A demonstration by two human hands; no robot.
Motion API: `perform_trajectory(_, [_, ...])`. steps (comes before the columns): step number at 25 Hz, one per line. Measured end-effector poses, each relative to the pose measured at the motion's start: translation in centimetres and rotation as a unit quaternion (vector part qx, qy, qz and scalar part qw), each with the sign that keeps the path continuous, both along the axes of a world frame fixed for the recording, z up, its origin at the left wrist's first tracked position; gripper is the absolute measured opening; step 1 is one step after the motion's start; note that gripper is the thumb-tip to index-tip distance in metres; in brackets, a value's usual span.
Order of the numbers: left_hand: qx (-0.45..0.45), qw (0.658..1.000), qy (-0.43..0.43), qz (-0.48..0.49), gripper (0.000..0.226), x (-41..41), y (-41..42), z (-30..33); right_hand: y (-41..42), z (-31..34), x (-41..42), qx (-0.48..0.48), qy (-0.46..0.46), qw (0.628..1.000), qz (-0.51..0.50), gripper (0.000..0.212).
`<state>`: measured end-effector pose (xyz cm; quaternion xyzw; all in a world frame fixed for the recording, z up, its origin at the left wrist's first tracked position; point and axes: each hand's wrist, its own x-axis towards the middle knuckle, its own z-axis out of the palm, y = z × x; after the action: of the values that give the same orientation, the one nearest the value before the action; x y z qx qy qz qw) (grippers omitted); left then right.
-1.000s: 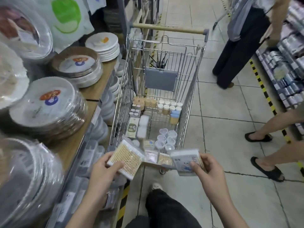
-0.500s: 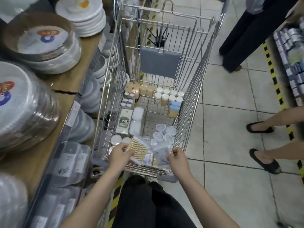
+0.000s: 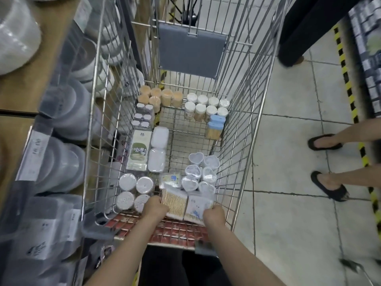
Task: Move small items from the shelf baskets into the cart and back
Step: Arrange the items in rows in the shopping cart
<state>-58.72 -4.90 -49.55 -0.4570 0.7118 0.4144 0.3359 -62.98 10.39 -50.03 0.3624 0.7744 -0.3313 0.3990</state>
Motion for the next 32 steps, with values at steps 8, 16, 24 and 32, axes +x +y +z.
perform_trajectory(8, [-0.008,0.999,-0.032,-0.022,0.01,0.0,0.4,-3.8,-0.3,-2.8,0.0,0.083,-0.024,0.994,0.067,0.035])
perform_trajectory(16, [-0.09,0.988,-0.055,-0.113,0.017,-0.4,1.4,-4.1,-1.7,-3.5,1.4,0.097,-0.004,0.993,0.07,0.05])
perform_trajectory(24, [-0.05,0.989,-0.033,-0.132,0.02,-0.1,0.8,-4.7,-1.3,-4.4,1.2,0.051,-0.044,0.996,0.052,0.067])
perform_trajectory(32, [-0.001,0.995,-0.017,-0.097,0.016,0.4,0.3,-3.2,-1.1,-2.8,1.0,0.053,-0.049,0.995,0.069,0.048])
